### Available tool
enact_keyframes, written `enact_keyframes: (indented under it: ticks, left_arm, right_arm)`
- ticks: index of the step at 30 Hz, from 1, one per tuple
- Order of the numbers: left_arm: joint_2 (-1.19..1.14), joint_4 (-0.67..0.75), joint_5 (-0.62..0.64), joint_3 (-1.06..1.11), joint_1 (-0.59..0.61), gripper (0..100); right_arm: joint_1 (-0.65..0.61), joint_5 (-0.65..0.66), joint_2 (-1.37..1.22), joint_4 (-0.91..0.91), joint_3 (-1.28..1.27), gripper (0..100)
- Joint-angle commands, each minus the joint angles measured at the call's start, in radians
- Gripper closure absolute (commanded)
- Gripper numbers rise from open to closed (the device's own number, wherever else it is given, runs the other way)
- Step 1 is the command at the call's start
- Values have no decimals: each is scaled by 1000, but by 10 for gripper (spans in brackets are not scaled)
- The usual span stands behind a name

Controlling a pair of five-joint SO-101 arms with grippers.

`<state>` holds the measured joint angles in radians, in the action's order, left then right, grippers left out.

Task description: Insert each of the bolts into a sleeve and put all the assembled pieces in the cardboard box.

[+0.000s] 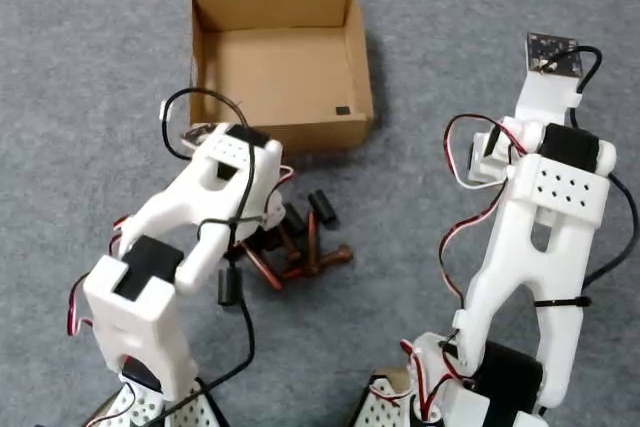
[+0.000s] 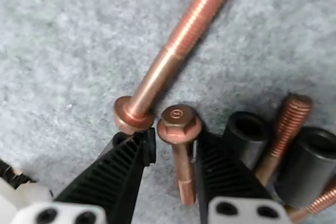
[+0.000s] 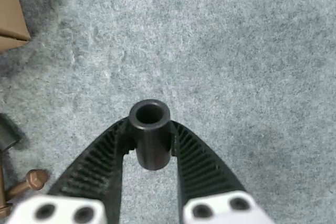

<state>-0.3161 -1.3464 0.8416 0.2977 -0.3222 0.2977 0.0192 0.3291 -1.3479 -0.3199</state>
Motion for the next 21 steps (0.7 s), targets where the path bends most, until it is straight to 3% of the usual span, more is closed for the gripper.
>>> enact_keyframes:
  ticks: [1, 7, 16, 20, 21]
  left_arm:
    - [-7, 74, 12, 43, 3, 853]
    - [-8, 170, 12, 132, -29, 853]
    - [-8, 175, 12, 141, -115, 856]
    - [-8, 172, 8, 146, -107, 992]
    - [-8, 172, 8, 146, -107, 974]
  right_arm:
    - [10, -2, 38, 23, 8, 997]
    - [10, -2, 38, 23, 8, 997]
    - [12, -2, 45, 23, 8, 997]
    - [10, -2, 45, 20, 8, 997]
    - [10, -2, 45, 18, 8, 997]
